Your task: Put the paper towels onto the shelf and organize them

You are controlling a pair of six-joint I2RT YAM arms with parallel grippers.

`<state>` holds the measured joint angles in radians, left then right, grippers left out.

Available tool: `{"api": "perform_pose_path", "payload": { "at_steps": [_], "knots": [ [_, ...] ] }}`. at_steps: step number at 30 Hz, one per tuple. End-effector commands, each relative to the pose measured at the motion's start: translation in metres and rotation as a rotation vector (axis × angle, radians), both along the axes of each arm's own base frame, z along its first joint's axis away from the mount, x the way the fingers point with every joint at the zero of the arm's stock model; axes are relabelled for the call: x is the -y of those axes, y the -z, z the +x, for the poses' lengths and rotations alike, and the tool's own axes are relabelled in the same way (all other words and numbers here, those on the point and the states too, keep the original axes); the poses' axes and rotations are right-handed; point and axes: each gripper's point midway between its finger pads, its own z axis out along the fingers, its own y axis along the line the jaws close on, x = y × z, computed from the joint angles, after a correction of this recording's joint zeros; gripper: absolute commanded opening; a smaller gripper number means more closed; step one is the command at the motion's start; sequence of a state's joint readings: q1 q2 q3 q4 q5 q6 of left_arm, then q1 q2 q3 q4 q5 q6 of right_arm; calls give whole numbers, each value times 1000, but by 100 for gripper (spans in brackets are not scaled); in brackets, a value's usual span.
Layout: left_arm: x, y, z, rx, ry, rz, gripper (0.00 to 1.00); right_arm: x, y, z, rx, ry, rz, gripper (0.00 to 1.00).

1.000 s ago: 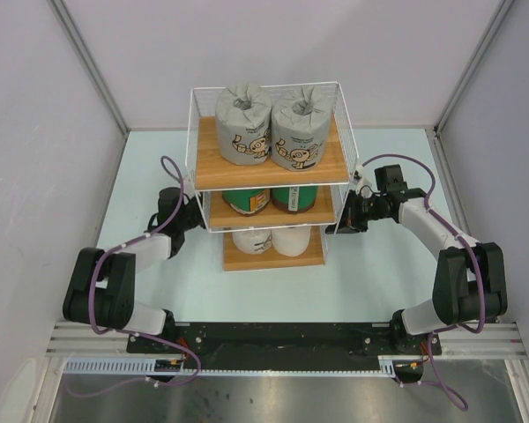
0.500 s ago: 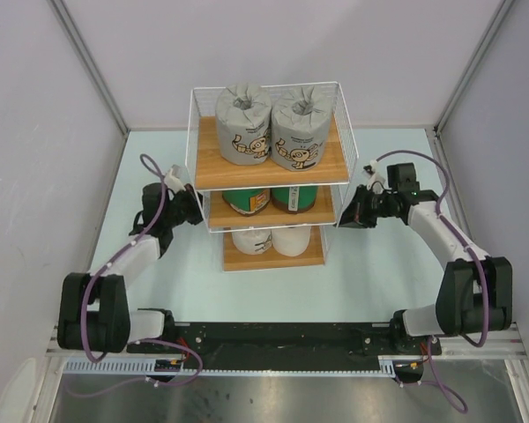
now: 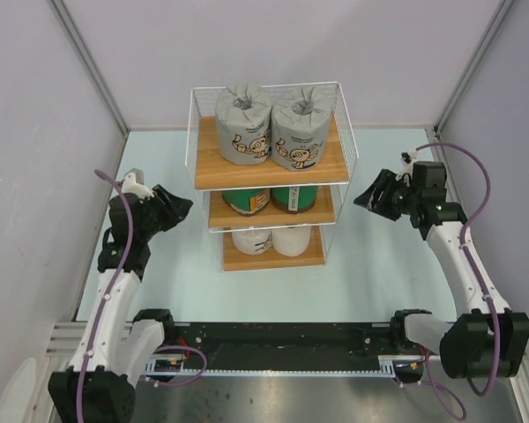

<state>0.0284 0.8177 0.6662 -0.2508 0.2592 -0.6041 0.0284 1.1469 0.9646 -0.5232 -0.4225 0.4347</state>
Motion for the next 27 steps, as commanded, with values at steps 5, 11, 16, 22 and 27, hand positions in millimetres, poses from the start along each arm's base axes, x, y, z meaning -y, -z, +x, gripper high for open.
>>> {"api": "perform_pose_path", "payload": {
  "at_steps": [5, 11, 16, 22, 27],
  "knots": [
    [-31, -32, -31, 50, -123, 144, 100, 57, -36, 1, 155, 287, -187, 89],
    [-36, -24, -30, 3, -154, 139, 100, 100, -72, -17, 294, 514, -287, 92],
    [-47, -18, -35, -43, -212, 165, 100, 119, -100, -34, 415, 632, -297, 93],
    [-48, -36, -39, 28, -208, 186, 100, 136, -101, -48, 424, 738, -314, 96],
    [-55, -50, -46, 90, -233, 233, 100, 138, -96, -48, 403, 766, -295, 99]
  ]
}}
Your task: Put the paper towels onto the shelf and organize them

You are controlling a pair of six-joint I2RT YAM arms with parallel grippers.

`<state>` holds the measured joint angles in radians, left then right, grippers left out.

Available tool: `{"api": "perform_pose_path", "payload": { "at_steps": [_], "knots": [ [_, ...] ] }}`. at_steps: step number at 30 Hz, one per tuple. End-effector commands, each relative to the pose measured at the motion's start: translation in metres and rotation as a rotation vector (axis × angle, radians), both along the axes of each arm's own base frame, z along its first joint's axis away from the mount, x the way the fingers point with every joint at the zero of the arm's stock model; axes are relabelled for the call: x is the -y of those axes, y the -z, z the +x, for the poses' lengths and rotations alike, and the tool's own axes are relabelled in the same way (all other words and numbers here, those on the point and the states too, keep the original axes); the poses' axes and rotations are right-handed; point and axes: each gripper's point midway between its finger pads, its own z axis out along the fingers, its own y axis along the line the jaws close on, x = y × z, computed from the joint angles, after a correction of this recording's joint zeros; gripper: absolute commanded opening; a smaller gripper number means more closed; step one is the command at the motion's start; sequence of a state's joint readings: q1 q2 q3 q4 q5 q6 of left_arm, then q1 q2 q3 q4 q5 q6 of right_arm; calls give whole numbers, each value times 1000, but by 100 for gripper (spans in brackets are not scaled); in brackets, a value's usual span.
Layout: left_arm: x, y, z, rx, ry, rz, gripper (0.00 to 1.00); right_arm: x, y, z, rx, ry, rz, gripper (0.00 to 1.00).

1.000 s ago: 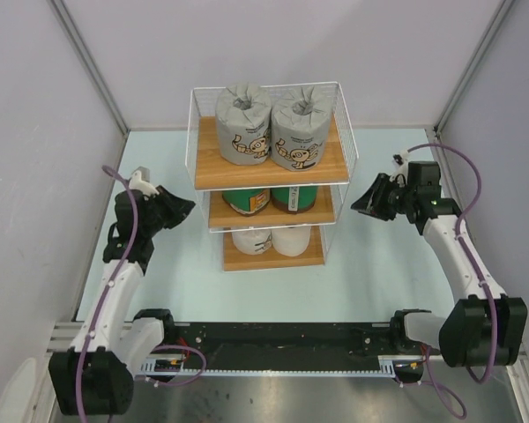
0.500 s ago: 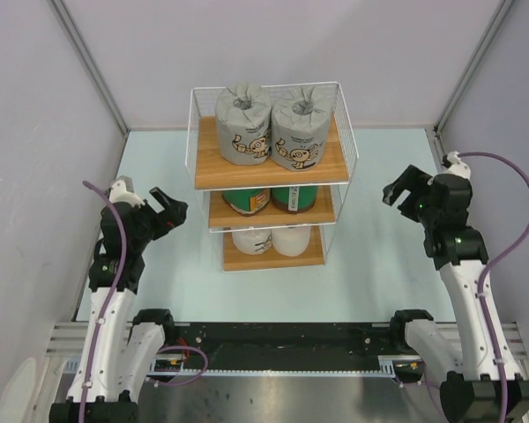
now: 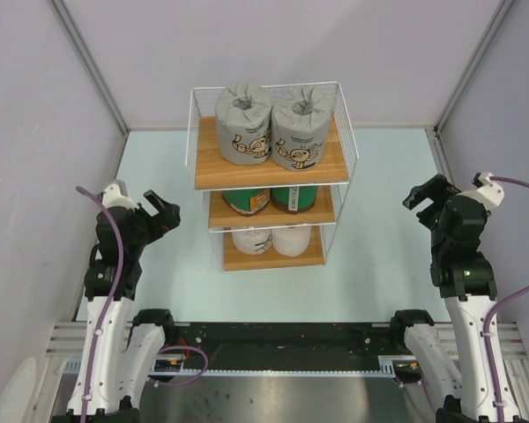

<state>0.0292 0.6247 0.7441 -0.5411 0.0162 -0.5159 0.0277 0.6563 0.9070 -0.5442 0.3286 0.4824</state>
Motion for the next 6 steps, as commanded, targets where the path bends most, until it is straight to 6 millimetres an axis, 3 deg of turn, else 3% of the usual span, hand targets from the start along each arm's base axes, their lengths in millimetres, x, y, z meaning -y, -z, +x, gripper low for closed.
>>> {"api": "perform_pose_path", "payload": {
  "at_steps": [1, 6],
  "knots": [
    [-16, -33, -4, 104, -54, 78, 100, 9, -1, 1, 21, 69, 23, 99],
    [-39, -37, -11, 104, -176, 128, 100, 6, 4, 6, 6, 54, 32, 100]
  ]
}}
